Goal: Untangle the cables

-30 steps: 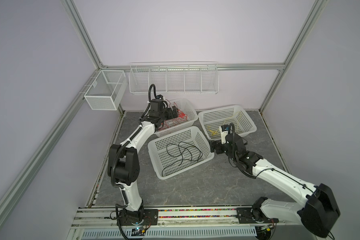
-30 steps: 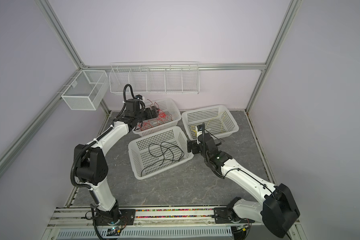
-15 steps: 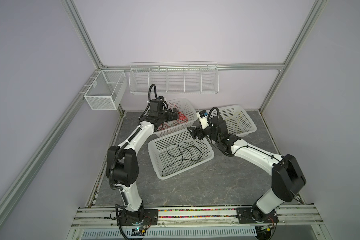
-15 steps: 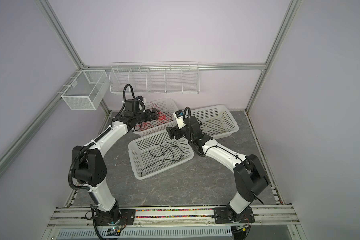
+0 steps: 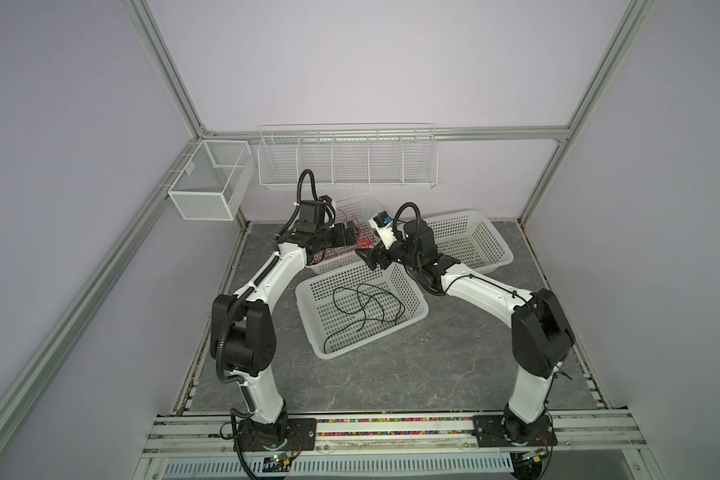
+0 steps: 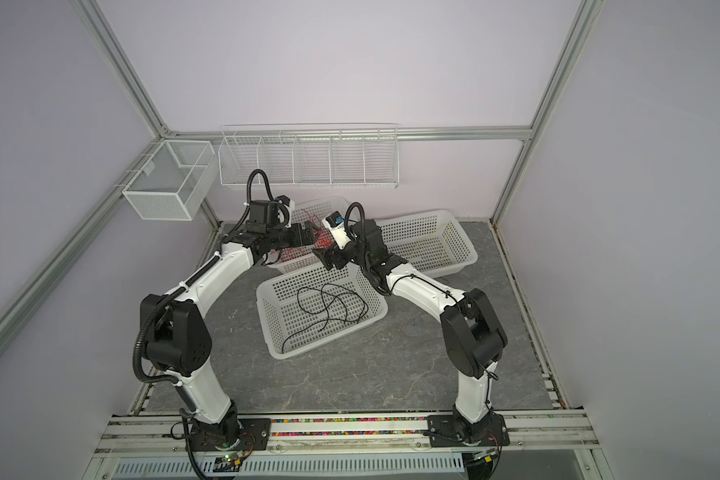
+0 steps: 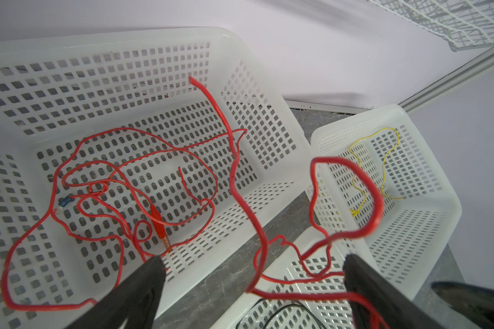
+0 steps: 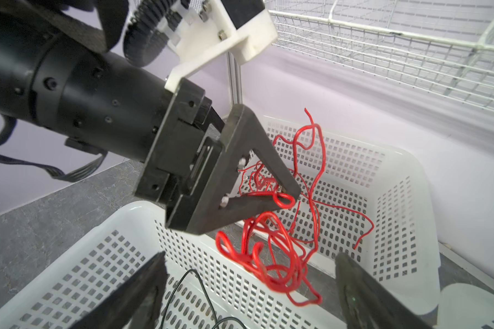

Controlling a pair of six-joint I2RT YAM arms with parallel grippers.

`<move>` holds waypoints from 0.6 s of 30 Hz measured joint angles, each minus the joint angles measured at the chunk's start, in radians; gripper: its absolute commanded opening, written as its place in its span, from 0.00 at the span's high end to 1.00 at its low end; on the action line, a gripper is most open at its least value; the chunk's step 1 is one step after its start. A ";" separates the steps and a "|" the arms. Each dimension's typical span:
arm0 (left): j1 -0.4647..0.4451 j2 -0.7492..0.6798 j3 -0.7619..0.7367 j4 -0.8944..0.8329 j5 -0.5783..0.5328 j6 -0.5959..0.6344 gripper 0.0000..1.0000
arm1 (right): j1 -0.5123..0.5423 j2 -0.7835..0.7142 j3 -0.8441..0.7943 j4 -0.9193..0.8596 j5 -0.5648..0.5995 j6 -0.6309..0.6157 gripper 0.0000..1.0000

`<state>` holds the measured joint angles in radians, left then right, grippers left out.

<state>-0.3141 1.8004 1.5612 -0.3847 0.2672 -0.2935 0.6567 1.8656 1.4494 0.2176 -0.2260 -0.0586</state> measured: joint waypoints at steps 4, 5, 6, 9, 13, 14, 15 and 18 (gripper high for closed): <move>0.000 -0.028 0.000 -0.004 0.028 0.004 0.03 | 0.000 0.043 0.061 -0.018 -0.001 -0.024 0.23; 0.000 -0.036 0.000 -0.004 0.034 0.006 0.03 | 0.000 0.051 0.069 -0.019 0.001 -0.027 0.27; 0.000 -0.042 0.000 -0.004 0.040 0.008 0.04 | 0.000 0.057 0.073 -0.019 0.003 -0.033 0.31; 0.000 -0.052 0.000 -0.003 0.053 0.011 0.04 | 0.000 0.070 0.081 -0.024 0.014 -0.041 0.46; 0.000 -0.053 0.000 -0.005 0.064 0.010 0.04 | 0.000 0.082 0.094 -0.025 0.033 -0.050 0.68; 0.000 -0.053 0.000 -0.005 0.065 0.010 0.04 | 0.001 0.084 0.094 -0.025 0.035 -0.051 0.74; 0.000 -0.053 0.000 -0.004 0.065 0.010 0.04 | 0.002 0.084 0.094 -0.026 0.041 -0.055 0.80; 0.000 -0.053 0.000 -0.003 0.070 0.010 0.04 | 0.003 0.084 0.095 -0.027 0.047 -0.059 0.90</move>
<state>-0.3141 1.7473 1.5608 -0.3878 0.3370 -0.2840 0.6594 1.9499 1.5448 0.1909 -0.1787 -0.1177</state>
